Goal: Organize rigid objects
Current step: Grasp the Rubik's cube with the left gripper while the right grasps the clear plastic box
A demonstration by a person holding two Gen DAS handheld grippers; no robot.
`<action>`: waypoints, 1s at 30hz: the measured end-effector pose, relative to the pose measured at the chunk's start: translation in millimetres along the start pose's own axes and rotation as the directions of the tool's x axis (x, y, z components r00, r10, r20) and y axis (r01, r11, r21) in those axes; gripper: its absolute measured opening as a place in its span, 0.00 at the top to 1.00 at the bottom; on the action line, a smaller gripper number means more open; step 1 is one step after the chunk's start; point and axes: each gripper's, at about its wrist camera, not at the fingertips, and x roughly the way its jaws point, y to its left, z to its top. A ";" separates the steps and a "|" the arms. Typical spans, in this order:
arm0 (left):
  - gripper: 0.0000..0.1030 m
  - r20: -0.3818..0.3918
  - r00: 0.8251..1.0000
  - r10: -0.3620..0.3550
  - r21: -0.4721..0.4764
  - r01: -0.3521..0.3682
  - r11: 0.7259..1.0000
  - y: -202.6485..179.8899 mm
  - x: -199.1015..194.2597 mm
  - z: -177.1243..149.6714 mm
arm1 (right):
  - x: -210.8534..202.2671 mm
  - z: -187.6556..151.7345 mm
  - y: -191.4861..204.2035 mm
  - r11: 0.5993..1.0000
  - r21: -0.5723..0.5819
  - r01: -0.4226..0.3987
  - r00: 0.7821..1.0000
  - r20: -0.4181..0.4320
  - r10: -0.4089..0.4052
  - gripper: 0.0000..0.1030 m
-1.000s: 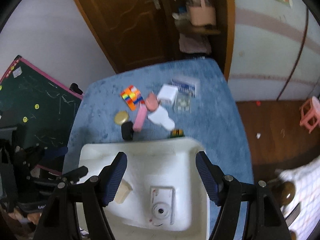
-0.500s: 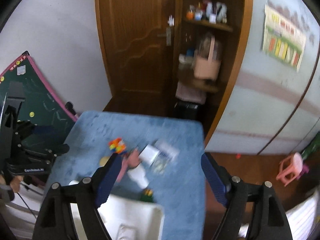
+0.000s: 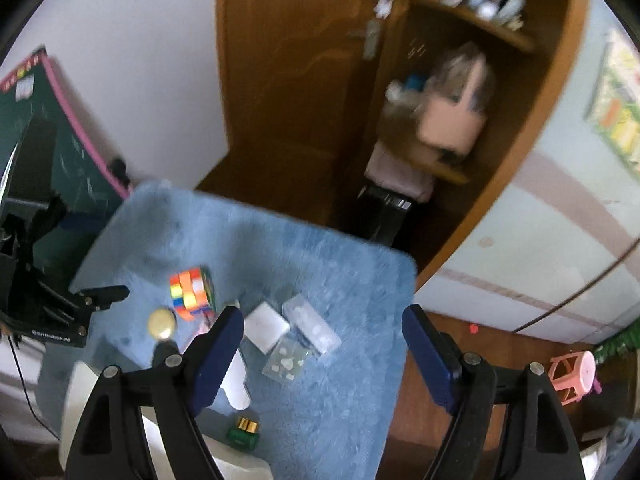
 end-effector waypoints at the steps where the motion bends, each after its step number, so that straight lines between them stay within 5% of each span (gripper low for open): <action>1: 0.18 -0.024 1.000 -0.005 0.021 0.006 1.000 -1.4 14.3 0.5 | 13.3 -0.7 0.8 1.000 -0.011 -0.004 1.000 -0.018 0.004 0.20; 9: 0.18 -0.144 0.989 -0.030 0.125 0.049 0.991 -9.0 77.7 8.9 | 120.2 -16.5 9.8 0.988 -0.144 -0.047 0.984 -0.179 0.020 0.20; 20: 0.18 -0.236 0.971 -0.042 0.136 0.076 0.988 -6.2 125.7 15.5 | 182.9 -23.9 14.3 0.967 -0.235 -0.096 0.963 -0.268 0.031 0.21; 26: 0.19 -0.243 0.968 -0.059 0.150 0.097 0.984 -9.9 133.1 17.7 | 200.8 -25.6 17.3 0.955 -0.253 -0.153 0.942 -0.329 0.064 0.45; 30: 0.35 -0.247 0.962 -0.115 0.124 0.149 0.981 -8.1 135.9 22.0 | 208.9 -26.1 13.6 0.955 -0.223 -0.194 0.926 -0.362 0.104 0.53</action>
